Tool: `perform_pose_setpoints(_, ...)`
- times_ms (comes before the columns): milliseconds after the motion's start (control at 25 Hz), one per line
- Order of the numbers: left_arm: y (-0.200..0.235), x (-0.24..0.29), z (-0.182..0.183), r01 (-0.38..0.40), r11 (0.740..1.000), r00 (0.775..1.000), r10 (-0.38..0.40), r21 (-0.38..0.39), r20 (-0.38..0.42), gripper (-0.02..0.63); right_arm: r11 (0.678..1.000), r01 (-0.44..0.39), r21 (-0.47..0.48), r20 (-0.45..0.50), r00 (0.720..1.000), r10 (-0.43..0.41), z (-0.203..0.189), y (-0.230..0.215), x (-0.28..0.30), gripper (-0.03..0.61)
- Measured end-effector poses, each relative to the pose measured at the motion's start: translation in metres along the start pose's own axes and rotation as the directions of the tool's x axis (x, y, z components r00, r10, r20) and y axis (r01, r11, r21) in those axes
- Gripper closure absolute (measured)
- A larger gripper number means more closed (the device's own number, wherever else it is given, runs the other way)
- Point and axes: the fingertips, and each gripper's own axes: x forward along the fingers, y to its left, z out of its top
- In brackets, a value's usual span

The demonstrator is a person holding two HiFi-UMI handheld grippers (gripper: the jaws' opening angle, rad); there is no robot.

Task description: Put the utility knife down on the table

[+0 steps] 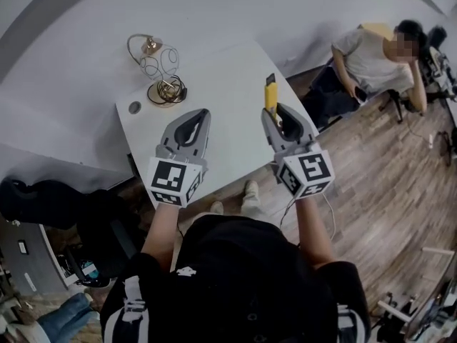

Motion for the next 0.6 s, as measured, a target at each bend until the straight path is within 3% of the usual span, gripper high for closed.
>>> perform_pose_setpoints(240,0.013,0.019,-0.004,-0.107,0.994,0.994,0.107,-0.011,-0.006,0.594,0.993,-0.114,-0.005,-0.022,0.993,0.114,-0.003,-0.016,0.036,0.441)
perform_pose_setpoints(600,0.034,0.026,-0.016,-0.270,0.963,0.963,0.268,-0.029,-0.035,0.594,0.956,-0.294,-0.004,-0.056,0.954,0.293,-0.014,-0.013,0.082,0.440)
